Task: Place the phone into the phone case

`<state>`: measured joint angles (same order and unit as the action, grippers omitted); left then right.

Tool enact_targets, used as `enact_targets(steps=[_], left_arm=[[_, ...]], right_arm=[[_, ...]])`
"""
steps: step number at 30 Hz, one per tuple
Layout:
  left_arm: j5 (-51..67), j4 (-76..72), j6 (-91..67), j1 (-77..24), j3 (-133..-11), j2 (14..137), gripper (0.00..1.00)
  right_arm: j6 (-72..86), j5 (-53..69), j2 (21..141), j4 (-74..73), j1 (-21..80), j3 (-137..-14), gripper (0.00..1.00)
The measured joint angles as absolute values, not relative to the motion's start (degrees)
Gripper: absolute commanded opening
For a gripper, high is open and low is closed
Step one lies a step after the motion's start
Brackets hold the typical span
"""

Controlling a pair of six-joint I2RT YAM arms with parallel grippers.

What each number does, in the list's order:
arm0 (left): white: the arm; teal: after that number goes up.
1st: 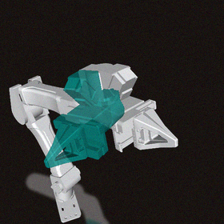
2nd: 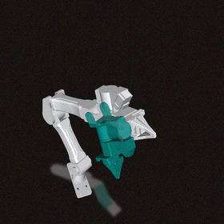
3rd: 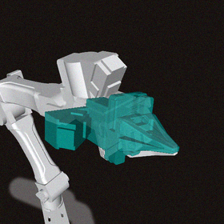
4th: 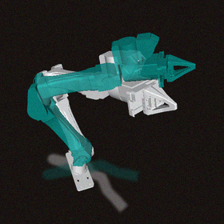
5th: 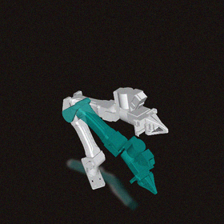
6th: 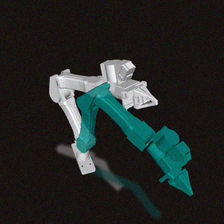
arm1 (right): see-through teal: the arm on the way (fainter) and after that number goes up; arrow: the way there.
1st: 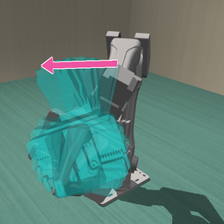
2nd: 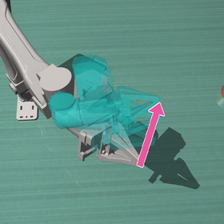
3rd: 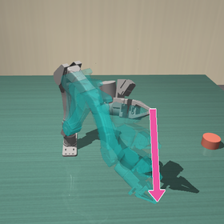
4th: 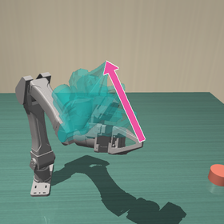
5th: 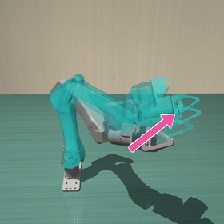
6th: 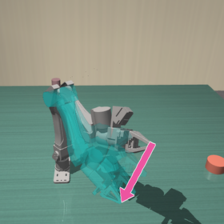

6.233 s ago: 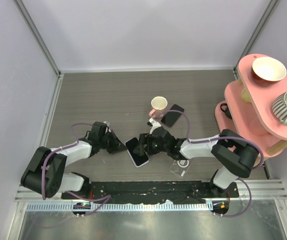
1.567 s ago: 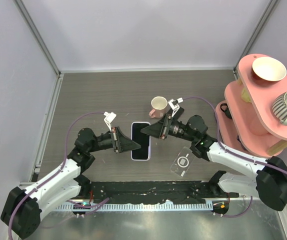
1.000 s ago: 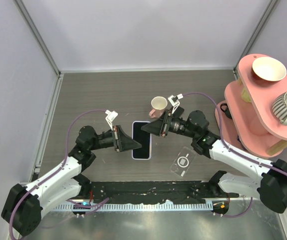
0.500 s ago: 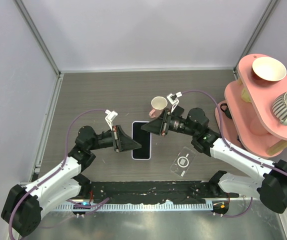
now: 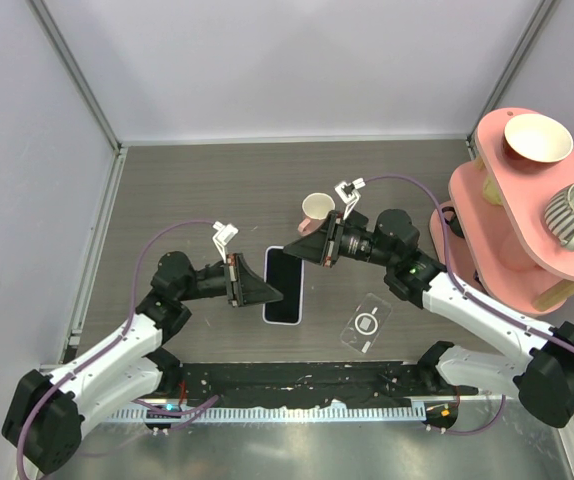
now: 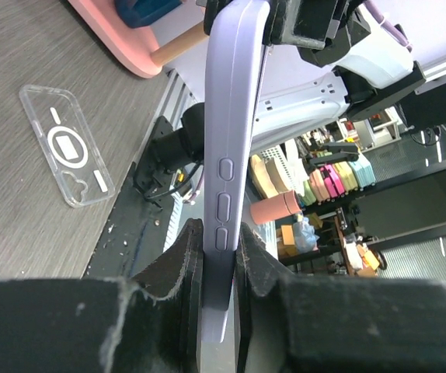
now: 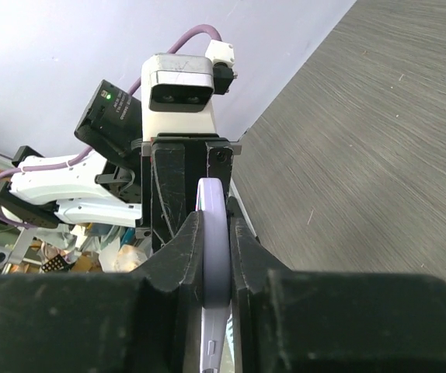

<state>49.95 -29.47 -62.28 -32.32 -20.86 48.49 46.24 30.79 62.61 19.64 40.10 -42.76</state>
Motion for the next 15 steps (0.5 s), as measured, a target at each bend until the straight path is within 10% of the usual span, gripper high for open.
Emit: enact_targets(steps=[3, 8, 15], left_arm=[[49.98, -29.32, -62.43, -32.32, -20.86, 48.18, 0.00], [49.43, -28.69, -62.17, -32.40, -20.93, 48.16, 0.00], [46.68, -25.08, -62.41, -32.67, -21.02, 47.83, 0.00]], right_arm=[[46.06, 31.20, 62.59, 19.99, 40.03, -42.78, 0.11], [44.66, 30.72, 62.50, 17.65, 40.01, -43.51, 0.56], [44.14, 30.46, 62.22, 15.11, 39.51, -44.77, 0.61]])
